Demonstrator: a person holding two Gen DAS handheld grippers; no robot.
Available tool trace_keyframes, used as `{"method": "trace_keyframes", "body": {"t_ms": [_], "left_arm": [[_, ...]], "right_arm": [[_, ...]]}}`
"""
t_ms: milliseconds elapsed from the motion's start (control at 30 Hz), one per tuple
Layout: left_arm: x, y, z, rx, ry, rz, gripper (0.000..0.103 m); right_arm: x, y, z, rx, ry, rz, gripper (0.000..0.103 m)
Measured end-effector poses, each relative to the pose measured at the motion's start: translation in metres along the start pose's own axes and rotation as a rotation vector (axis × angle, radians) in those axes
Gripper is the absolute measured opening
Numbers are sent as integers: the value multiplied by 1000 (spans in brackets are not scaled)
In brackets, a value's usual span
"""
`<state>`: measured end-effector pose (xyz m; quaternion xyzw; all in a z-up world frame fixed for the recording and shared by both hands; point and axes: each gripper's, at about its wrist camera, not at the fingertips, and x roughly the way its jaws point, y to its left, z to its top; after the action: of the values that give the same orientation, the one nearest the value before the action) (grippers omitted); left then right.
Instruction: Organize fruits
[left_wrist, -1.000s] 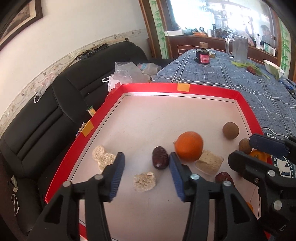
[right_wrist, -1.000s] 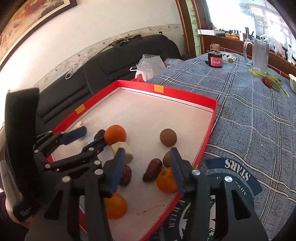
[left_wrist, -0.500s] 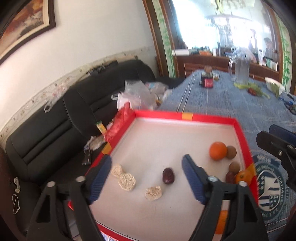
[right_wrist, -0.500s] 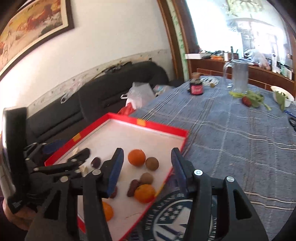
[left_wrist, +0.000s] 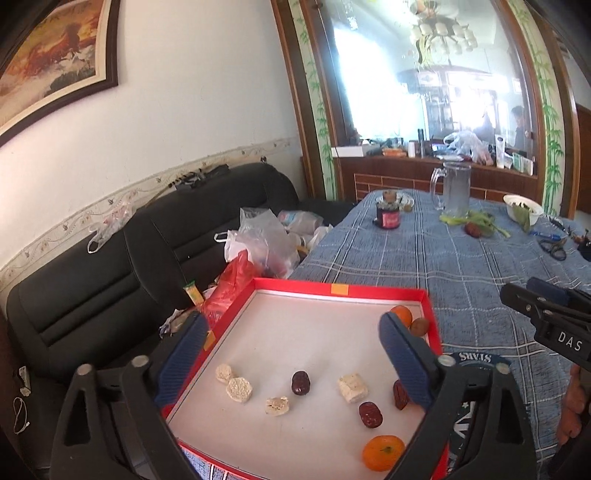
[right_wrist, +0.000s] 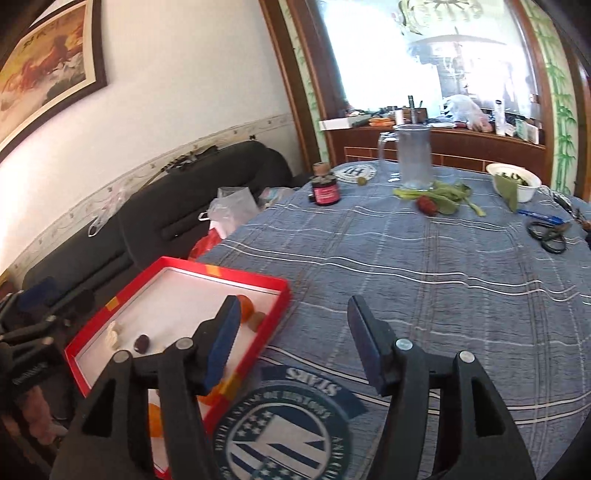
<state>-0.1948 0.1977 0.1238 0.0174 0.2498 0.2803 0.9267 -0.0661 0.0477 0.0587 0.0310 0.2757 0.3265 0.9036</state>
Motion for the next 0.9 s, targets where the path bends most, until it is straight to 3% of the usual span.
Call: {"method": "trace_keyframes", "body": {"t_ms": [167,367,667,900], "left_arm": [[-9,6,1,-23,-52,60,102],[-9,13,-2,-50,-42,84,102],[-5,16,-7,-73,9,63,102],[0,16,-11,-76,31,48,102]], "right_arm": [[-7,-10,-5,1,-9,-27,64],[-9,-2,-11,-37,-23,-34,65],[-9,23,-20,-154,-39,-57,69],[-9,26,-20,-159,-40,-64,73]]}}
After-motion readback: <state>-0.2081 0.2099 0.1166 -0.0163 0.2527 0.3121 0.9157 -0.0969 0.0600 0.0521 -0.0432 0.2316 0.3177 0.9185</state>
